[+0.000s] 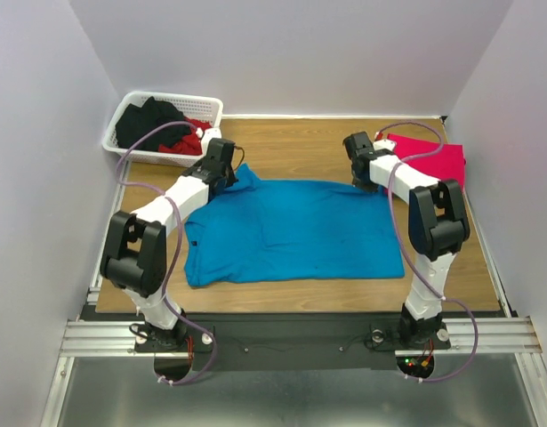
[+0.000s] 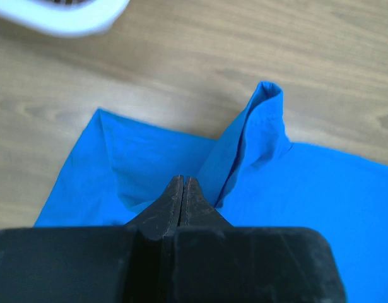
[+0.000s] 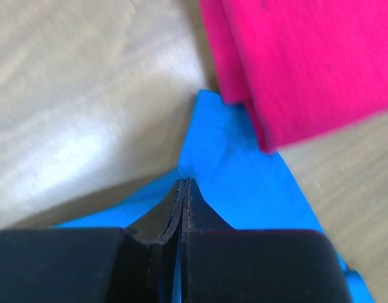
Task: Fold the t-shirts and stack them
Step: Fold the tshirt
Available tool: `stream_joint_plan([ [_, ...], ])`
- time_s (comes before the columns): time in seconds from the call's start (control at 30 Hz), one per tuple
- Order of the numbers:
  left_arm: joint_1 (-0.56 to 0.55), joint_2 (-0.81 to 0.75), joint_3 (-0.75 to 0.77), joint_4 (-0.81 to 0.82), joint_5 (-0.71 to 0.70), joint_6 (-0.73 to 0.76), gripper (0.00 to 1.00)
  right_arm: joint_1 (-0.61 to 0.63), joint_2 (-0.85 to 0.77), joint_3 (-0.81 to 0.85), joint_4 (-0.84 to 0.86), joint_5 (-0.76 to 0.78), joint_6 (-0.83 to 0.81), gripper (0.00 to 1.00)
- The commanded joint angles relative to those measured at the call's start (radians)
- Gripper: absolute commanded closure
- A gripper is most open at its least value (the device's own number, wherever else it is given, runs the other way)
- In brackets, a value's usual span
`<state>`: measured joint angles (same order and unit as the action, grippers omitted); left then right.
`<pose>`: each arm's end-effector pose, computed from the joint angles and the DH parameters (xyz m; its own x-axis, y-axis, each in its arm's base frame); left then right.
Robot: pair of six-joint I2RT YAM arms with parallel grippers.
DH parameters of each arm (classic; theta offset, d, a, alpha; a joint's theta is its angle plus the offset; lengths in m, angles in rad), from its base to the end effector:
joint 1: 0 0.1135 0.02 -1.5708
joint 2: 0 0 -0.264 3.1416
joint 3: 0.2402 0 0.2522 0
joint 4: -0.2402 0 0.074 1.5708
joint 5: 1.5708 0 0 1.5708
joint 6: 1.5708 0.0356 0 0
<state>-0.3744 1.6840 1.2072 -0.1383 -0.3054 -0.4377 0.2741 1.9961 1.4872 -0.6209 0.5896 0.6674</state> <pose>0.3605 -0.1302 0.2544 -0.5374 -0.2232 -0.8133 -0.1187 0.9748 -0.1890 0.4061 0.0936 0.1933 -0.6816 0.3427 -0.6465 0.5416 0.8304 -0.1308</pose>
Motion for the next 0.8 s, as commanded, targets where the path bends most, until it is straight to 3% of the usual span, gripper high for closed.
stream_joint_plan([
  [0.0,-0.012,-0.128,-0.093,0.042,-0.009,-0.045,1.0,0.019,-0.088,-0.073,-0.003,0.055,0.038,1.0],
  [0.77,-0.043,-0.711,-0.606,-0.007,0.061,-0.297,1.0,0.04,-0.402,-0.354,-0.003,0.044,0.084,0.99],
])
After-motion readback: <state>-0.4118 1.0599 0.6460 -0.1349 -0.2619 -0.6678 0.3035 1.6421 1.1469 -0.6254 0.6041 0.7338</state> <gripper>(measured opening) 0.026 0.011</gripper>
